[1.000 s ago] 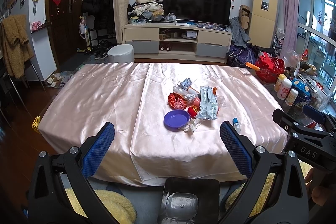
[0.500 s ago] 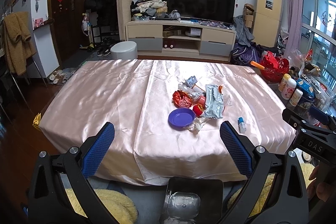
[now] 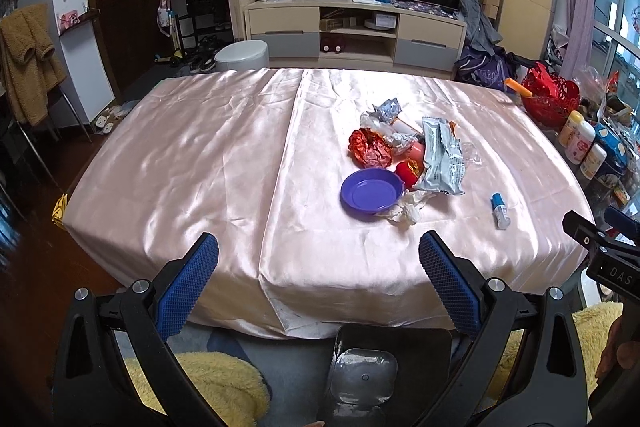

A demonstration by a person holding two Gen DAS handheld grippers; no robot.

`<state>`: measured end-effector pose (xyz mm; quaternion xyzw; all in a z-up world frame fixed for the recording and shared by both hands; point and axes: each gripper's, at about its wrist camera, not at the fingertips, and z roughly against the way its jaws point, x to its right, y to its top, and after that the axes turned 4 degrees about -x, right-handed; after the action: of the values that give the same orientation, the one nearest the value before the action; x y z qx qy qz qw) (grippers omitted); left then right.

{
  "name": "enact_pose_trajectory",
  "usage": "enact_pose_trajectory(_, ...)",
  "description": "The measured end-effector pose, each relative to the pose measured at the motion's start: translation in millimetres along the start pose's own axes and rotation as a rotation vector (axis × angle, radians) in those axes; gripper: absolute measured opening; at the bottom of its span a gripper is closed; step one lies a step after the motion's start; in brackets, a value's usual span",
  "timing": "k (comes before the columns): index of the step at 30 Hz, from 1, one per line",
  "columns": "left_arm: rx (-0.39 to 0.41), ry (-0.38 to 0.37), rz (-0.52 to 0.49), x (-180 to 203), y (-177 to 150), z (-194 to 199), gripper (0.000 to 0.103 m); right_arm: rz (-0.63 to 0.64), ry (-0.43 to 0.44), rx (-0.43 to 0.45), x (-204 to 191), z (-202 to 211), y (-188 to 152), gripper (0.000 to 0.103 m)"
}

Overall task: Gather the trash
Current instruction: 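Grasp the crumpled white tissue with the left tool while the right tool grasps the blue-capped bottle, then carry tissue and bottle down into the black bin while both tools open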

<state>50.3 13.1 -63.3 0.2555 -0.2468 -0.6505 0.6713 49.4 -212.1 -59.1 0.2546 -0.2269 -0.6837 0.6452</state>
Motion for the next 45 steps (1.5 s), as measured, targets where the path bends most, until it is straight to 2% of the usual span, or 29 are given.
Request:
enact_pose_trajectory(3,-0.025,-0.014,-0.013,3.7,-0.7,-14.2,0.095,0.002,0.024,-0.039,-3.5,-17.7,-2.1,0.098)
enact_pose_trajectory(6,-0.055,-0.036,-0.007,4.9,1.1,-30.1,0.095,-0.015,0.025,-0.083,-1.1,-37.4,-3.9,0.089)
enact_pose_trajectory(15,-0.139,-0.097,-0.004,11.2,7.4,-77.4,0.093,-0.04,0.099,-0.157,4.3,-83.2,1.1,0.062)
enact_pose_trajectory(20,-0.164,-0.17,-0.021,24.4,11.9,-93.3,0.078,-0.018,0.085,-0.19,-2.9,-108.5,4.3,0.05)
enact_pose_trajectory(25,-0.188,-0.227,-0.057,42.9,15.3,-110.0,0.055,-0.032,0.073,-0.196,2.9,-122.0,5.6,0.044)
enact_pose_trajectory(28,-0.202,-0.242,-0.083,54.8,16.8,-119.4,0.049,-0.039,0.077,-0.194,5.7,-127.1,6.9,0.041)
enact_pose_trajectory(32,-0.222,-0.269,-0.099,64.0,19.0,-131.4,0.049,-0.039,0.086,-0.195,6.7,-133.4,9.3,0.039)
enact_pose_trajectory(36,-0.251,-0.286,-0.093,67.1,19.2,-147.9,0.03,-0.018,0.068,-0.193,5.2,-138.8,9.8,0.028)
enact_pose_trajectory(40,-0.262,-0.303,-0.095,68.7,17.5,-155.4,0.012,-0.007,0.058,-0.182,5.7,-141.0,10.7,0.021)
enact_pose_trajectory(43,-0.258,-0.308,-0.096,67.1,16.3,-154.9,0.002,-0.004,0.076,-0.177,6.4,-140.4,9.7,0.02)
enact_pose_trajectory(45,-0.25,-0.309,-0.092,64.9,15.4,-152.3,0.002,-0.003,0.087,-0.179,7.0,-139.1,9.4,0.02)
